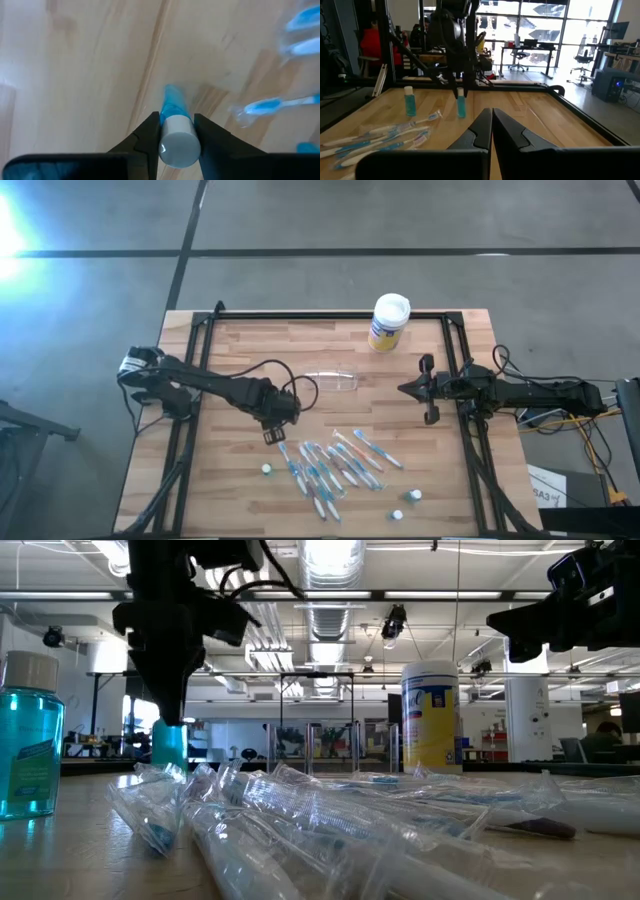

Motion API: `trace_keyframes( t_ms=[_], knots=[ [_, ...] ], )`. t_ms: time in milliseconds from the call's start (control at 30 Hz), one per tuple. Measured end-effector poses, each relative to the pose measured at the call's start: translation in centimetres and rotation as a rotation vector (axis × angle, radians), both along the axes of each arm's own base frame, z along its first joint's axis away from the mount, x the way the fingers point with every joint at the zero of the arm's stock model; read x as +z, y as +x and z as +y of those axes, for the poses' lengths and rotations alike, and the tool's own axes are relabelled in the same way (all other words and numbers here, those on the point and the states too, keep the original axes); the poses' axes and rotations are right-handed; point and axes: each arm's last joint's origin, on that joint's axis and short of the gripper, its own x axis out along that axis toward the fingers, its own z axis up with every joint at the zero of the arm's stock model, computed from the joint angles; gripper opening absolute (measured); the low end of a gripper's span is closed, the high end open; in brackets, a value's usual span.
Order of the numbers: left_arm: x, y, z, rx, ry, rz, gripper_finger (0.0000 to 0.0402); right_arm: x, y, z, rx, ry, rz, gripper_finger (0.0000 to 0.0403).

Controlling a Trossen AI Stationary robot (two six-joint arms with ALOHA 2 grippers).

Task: Pick & Place toothbrushing station
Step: Put the blue mouthwash into the transparent organizer

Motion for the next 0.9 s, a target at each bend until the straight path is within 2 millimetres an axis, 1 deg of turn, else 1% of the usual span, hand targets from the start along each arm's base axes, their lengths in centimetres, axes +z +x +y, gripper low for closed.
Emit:
trace_keyframes(
  t_ms=[233,367,533,633,767,900],
  knots=[
    [3.1,1.3,0.1,-0.073,0.01,-0.082,0.0099,0.0,0.0,0.0,0.0,0.0,-0.001,0.0008],
    [5.7,2.1,0.6,-0.192,0.042,-0.139,0.0099,0.0,0.0,0.0,0.0,0.0,-0.001,0.0008],
    [9.8,3.7,2.4,-0.255,0.096,-0.243,0.0099,0.0,0.0,0.0,0.0,0.0,-0.001,0.0008],
    [11.5,5.2,3.8,-0.308,0.139,-0.246,0.0099,0.0,0.0,0.0,0.0,0.0,-0.002,0.0008],
    [12.5,7.8,5.8,-0.424,0.205,-0.216,0.0099,0.0,0.0,0.0,0.0,0.0,-0.002,0.0008],
    [12.2,10.7,7.8,-0.538,0.259,-0.149,0.0099,0.0,0.0,0.0,-0.001,0.0,-0.001,0.0008]
  ],
)
